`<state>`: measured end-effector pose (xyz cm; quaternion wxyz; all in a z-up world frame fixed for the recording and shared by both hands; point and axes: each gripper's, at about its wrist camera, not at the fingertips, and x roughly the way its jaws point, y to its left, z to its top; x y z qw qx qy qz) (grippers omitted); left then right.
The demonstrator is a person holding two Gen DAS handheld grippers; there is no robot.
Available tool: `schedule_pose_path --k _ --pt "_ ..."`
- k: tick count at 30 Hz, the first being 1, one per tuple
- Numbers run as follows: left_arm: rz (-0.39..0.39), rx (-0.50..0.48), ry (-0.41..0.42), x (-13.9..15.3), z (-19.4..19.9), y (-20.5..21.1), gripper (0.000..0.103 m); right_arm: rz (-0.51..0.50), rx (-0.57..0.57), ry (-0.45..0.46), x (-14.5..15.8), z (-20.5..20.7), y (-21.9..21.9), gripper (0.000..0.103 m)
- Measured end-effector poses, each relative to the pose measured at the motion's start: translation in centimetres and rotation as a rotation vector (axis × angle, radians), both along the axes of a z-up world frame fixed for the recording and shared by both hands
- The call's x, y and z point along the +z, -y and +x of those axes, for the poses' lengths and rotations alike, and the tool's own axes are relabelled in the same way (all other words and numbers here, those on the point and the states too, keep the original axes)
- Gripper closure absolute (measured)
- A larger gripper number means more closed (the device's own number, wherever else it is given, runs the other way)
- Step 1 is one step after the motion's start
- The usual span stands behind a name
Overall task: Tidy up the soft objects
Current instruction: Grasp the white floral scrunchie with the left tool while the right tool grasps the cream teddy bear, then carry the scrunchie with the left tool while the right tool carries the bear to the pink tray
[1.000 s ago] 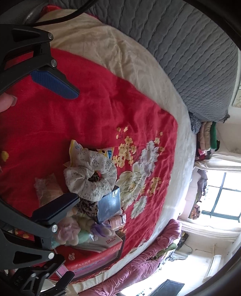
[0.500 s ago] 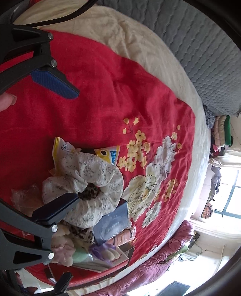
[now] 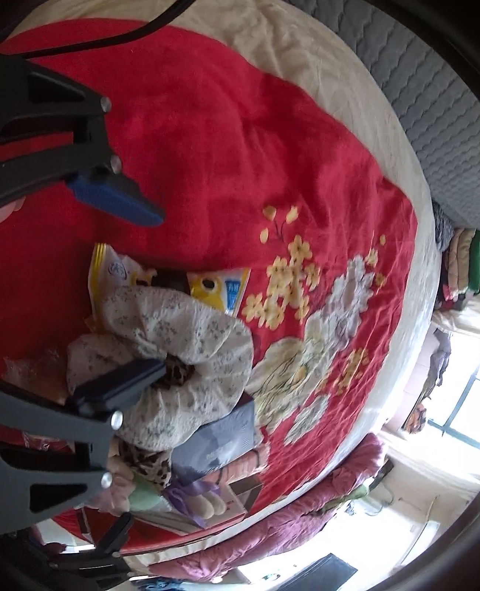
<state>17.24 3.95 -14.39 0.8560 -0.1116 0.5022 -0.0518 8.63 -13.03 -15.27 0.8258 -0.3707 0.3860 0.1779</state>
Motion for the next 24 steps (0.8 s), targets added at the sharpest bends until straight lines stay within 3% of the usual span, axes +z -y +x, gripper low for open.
schedule_pose_path --k 3,6,10,13,19,24 --pt "-0.011 -0.041 -0.006 -0.3 0.2 0.7 0.058 -0.028 0.031 0.006 -0.6 0.3 -0.2 0.021" --pt "-0.009 -0.054 -0.007 -0.4 0.0 1.1 0.062 -0.074 0.071 0.009 -1.3 0.4 -0.5 0.022" --pt "-0.009 -0.072 0.010 -0.2 -0.4 1.2 0.073 -0.167 0.115 0.007 -2.4 0.8 -0.8 0.035" --pt "-0.041 -0.067 0.007 -0.1 -0.5 0.7 0.079 -0.156 0.133 -0.021 -2.5 1.3 -0.8 0.042" --pt "-0.085 -0.058 0.013 0.3 -0.9 -0.3 0.087 -0.137 0.160 0.016 -1.6 0.9 -0.7 0.061" --pt "-0.073 -0.056 0.016 0.7 -1.5 -0.5 0.091 0.047 0.080 -0.005 0.8 0.0 0.8 0.064"
